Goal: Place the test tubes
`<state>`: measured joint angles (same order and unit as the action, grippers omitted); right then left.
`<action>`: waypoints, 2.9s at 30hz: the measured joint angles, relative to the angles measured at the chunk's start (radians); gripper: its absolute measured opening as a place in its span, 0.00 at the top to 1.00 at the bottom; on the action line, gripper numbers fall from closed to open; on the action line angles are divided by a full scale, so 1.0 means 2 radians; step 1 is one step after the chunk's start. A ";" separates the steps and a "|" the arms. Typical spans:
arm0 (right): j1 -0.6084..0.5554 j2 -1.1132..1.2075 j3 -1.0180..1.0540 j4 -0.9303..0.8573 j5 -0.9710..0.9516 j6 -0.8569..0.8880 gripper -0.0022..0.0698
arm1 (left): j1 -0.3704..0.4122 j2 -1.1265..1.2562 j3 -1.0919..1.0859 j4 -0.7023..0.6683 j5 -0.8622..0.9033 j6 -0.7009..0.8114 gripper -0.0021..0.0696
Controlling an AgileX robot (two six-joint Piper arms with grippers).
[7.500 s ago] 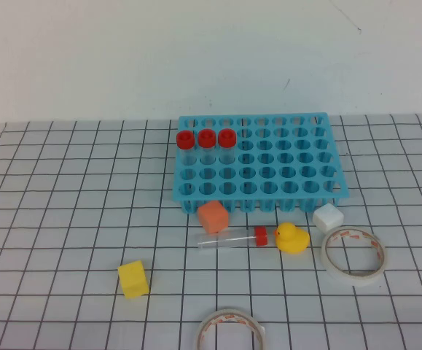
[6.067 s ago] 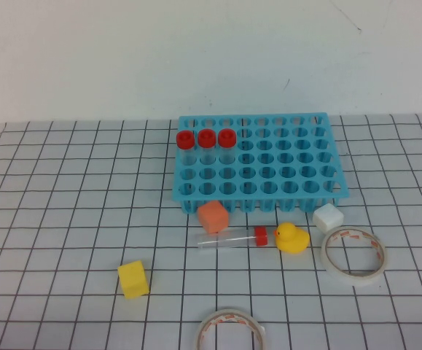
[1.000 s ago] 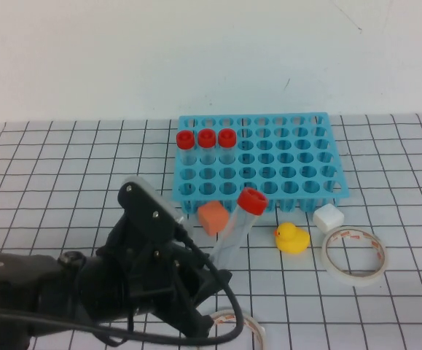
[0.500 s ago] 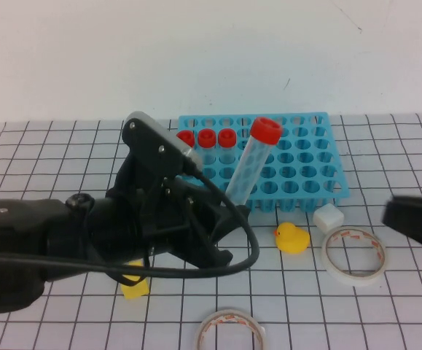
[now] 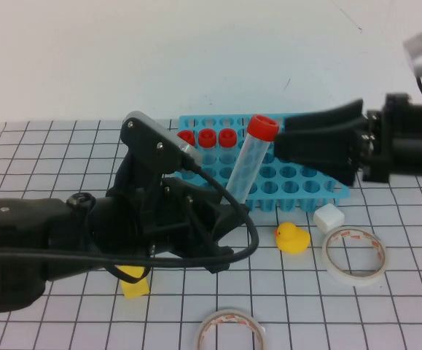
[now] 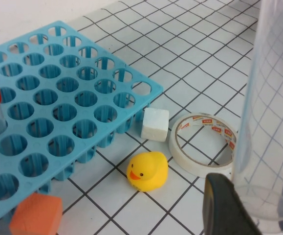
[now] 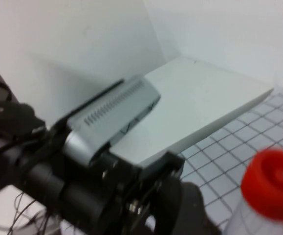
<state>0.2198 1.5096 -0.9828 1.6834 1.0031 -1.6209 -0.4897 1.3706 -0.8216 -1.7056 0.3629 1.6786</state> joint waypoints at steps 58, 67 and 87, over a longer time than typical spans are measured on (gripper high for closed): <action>0.059 0.071 -0.064 0.010 -0.077 0.048 0.43 | 0.000 0.002 0.000 0.000 -0.008 -0.017 0.68; 0.059 0.080 -0.064 0.008 -0.065 0.051 0.53 | 0.000 0.002 0.000 0.000 -0.008 -0.014 0.68; 0.059 0.080 -0.076 -0.001 -0.064 0.048 0.60 | 0.000 0.002 0.000 -0.007 -0.008 0.029 0.68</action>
<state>0.3370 1.6705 -1.1345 1.6816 0.8745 -1.5253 -0.4897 1.3748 -0.8216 -1.7204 0.3475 1.7370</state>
